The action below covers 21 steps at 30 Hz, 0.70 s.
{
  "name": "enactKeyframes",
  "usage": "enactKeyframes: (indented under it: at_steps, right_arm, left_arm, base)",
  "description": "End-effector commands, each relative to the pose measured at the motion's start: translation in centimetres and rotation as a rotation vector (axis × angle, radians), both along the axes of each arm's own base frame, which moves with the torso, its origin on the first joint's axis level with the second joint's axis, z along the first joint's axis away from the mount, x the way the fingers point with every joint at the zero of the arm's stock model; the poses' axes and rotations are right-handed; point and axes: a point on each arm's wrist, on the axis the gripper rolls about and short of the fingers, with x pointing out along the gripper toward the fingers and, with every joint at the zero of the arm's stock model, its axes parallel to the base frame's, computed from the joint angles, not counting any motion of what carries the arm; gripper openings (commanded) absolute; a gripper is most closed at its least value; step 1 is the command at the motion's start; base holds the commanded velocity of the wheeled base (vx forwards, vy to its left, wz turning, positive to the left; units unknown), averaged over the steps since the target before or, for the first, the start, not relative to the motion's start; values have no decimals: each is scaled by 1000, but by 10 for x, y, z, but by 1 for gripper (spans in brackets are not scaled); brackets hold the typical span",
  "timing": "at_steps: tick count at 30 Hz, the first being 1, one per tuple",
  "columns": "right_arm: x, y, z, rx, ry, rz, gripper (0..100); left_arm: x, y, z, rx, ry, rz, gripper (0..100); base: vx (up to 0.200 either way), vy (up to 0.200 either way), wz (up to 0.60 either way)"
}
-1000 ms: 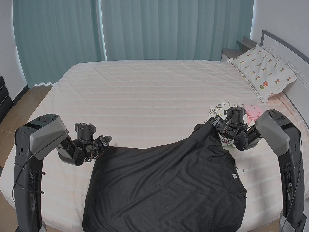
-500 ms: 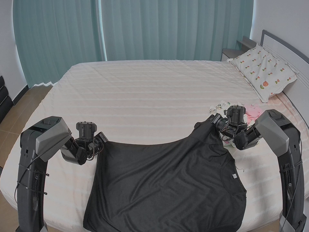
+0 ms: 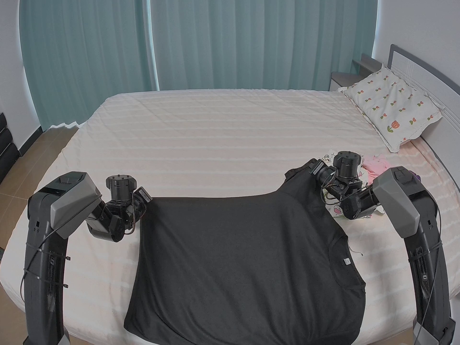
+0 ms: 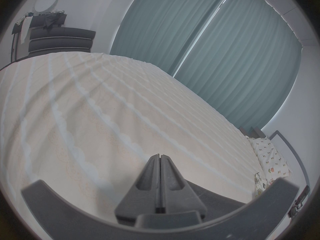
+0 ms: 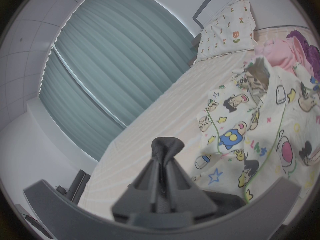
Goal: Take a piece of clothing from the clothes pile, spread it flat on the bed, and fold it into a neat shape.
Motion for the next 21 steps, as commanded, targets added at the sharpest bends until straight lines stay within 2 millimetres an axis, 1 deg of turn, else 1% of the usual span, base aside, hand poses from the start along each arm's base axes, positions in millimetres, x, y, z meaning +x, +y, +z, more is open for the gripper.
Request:
enactKeyframes:
  at_steps: [1, 2, 5, 8, 9, 11, 13, 14, 15, 16, 17, 18, 19, 20, 21]
  right_arm:
    - [4, 3, -27, -19, 55, 7, 100]
    - [1, 6, -36, -45, 131, 17, 100]
    - [1, 7, -39, -78, 155, 26, 100]
    - [2, -3, -31, -83, 144, 0, 100]
    - [1, -9, -26, -85, 143, -22, 100]
    - [-5, -19, -14, -91, 149, -48, 100]
    - [-15, -29, -3, -90, 166, -58, 100]
    - [-24, -33, 4, -89, 181, -64, 100]
    - [-24, -33, 4, -89, 181, -64, 100]
    - [-42, -36, 17, -78, 199, -67, 100]
    - [-57, -37, 22, -82, 222, -65, 100]
    - [-68, -37, 23, -90, 244, -63, 100]
    - [-74, -38, 24, -93, 253, -62, 100]
    - [-94, -39, 28, -94, 281, -62, 100]
    - [-95, -39, 28, -92, 281, -63, 100]
  left_arm:
    - [2, 0, -11, 7, 17, -2, 100]
    - [4, -2, -18, 7, 25, -7, 100]
    - [4, -3, -23, 10, 34, -6, 100]
    - [3, -2, -21, 11, 34, 0, 100]
    - [2, 0, -17, 11, 29, 5, 100]
    - [-4, 2, -2, 10, 18, 9, 100]
    - [-15, 6, 12, 7, 21, 12, 100]
    - [-24, 7, 23, 3, 23, 8, 100]
    - [-33, 7, 34, -1, 23, 5, 100]
    - [-40, 7, 39, -1, 27, 4, 100]
    - [-53, 6, 45, -1, 43, -2, 100]
    - [-63, 6, 49, -5, 55, -11, 100]
    - [-68, 6, 50, -8, 62, -15, 100]
    - [-87, 5, 55, -20, 86, -37, 100]
    - [-89, 5, 57, -22, 84, -39, 100]
  base:
    - [0, 0, 0]
    - [0, 0, 0]
    - [0, 0, 0]
    - [0, 0, 0]
    - [0, 0, 0]
    - [0, 0, 0]
    - [0, 0, 0]
    - [0, 0, 0]
    - [0, 0, 0]
    - [0, 0, 0]
    - [0, 0, 0]
    - [0, 0, 0]
    - [0, 0, 0]
    - [0, 0, 0]
    - [0, 0, 0]
